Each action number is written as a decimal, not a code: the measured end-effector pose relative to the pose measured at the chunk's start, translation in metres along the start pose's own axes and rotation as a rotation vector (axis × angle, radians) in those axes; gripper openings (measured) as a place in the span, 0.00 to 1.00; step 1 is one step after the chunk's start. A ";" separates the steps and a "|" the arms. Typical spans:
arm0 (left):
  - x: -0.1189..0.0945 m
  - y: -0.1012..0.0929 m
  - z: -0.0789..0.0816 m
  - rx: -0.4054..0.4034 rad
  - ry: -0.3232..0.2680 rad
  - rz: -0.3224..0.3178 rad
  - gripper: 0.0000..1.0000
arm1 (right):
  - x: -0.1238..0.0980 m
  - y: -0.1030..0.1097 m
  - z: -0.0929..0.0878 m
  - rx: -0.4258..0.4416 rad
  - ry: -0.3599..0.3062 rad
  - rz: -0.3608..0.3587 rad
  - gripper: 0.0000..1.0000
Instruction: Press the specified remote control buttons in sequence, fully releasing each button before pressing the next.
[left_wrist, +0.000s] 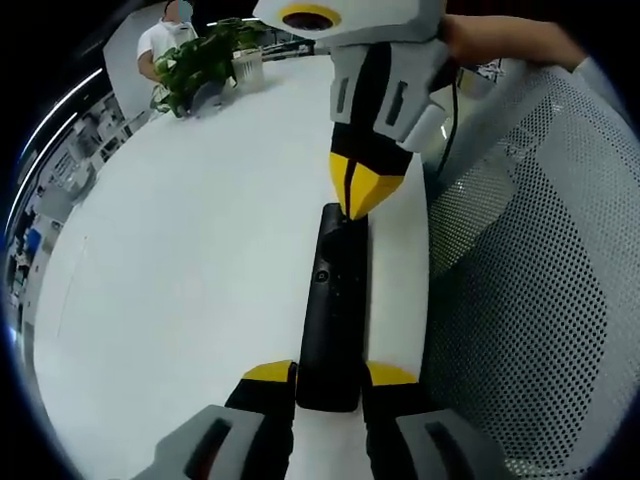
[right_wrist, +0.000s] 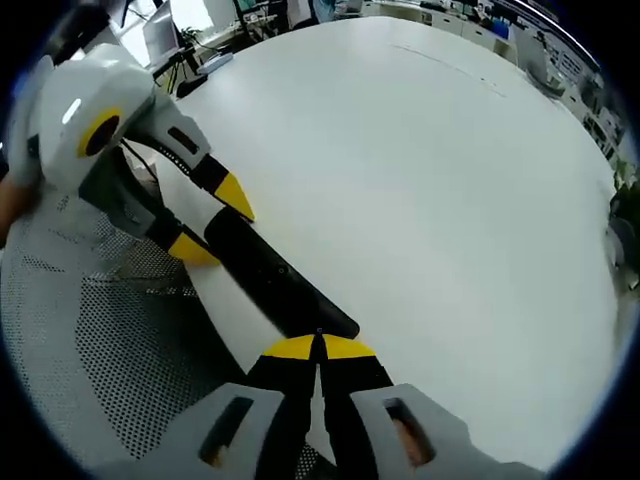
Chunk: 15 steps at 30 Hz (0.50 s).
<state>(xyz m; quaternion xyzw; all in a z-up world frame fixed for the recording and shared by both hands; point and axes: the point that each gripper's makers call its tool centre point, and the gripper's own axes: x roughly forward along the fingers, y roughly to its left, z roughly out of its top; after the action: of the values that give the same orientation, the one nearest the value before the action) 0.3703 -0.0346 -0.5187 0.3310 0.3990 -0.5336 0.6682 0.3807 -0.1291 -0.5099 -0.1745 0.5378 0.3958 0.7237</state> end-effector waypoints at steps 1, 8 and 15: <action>0.000 0.000 0.000 -0.004 -0.001 0.001 0.26 | 0.000 0.000 0.000 0.001 0.000 0.001 0.00; 0.000 0.000 0.000 -0.011 -0.018 -0.002 0.26 | 0.000 0.001 0.000 0.002 0.001 -0.005 0.00; 0.000 0.000 0.000 -0.008 -0.023 -0.003 0.26 | 0.000 0.001 0.000 0.006 0.001 -0.003 0.00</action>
<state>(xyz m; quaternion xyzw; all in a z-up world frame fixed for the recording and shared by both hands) 0.3702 -0.0342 -0.5185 0.3216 0.3938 -0.5369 0.6733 0.3802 -0.1287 -0.5097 -0.1734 0.5392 0.3929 0.7244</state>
